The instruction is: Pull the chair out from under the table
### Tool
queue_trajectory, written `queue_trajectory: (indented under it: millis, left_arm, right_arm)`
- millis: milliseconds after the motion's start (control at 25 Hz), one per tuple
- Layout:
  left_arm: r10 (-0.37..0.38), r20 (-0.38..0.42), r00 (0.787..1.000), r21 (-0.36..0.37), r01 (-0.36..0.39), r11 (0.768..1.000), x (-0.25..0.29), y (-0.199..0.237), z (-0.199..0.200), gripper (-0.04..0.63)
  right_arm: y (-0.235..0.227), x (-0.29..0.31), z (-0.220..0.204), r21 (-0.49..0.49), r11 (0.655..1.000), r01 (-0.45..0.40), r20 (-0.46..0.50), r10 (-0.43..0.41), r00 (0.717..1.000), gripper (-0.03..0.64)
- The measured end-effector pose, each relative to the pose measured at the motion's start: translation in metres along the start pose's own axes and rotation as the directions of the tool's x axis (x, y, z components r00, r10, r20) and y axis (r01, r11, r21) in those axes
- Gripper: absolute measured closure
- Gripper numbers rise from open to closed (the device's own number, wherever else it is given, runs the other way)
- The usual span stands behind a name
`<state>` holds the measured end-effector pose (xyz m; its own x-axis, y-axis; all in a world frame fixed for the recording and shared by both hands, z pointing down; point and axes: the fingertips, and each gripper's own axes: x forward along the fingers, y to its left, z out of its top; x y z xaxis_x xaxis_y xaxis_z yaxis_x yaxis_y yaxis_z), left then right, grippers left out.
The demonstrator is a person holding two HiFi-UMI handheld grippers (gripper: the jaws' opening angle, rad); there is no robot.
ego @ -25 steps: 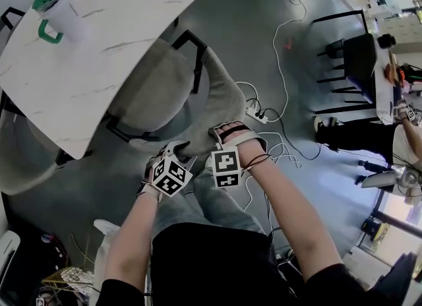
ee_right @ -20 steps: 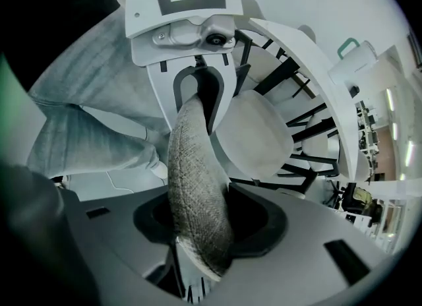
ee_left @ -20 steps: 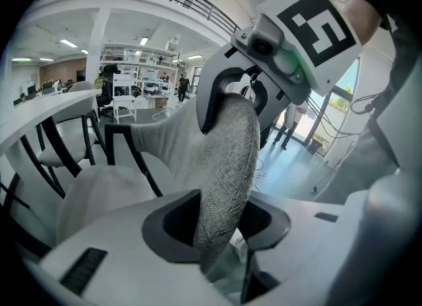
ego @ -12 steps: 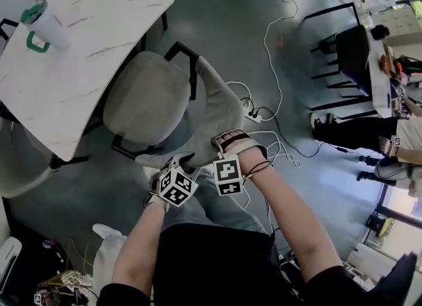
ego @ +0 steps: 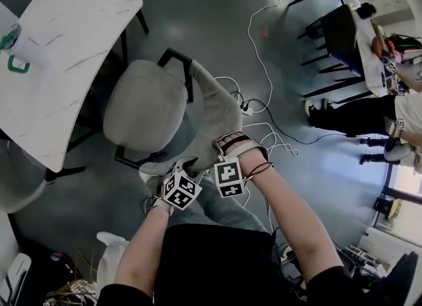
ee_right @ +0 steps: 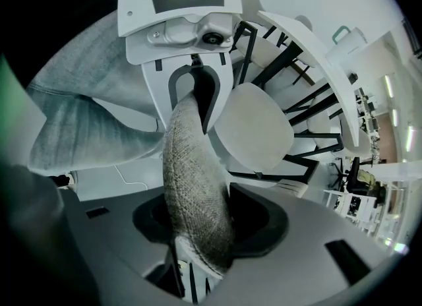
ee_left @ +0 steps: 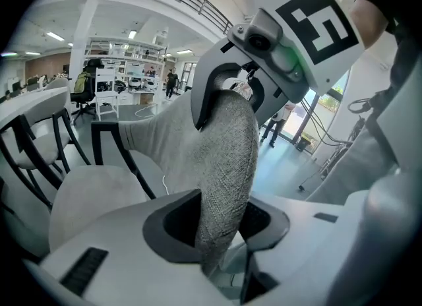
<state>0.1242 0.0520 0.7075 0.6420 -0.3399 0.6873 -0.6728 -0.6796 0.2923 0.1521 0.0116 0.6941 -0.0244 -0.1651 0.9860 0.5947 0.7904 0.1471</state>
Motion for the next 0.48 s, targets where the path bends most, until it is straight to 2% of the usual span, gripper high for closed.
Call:
queue_trajectory:
  millis: [480]
  left_arm:
    - [-0.095,-0.044,0.995,0.036,0.097,0.995,0.047,-0.064,0.02,0.457]
  right_arm:
    - [0.062,-0.004,-0.058,0.066,0.998,-0.015,-0.021,0.017,1.0,0.437]
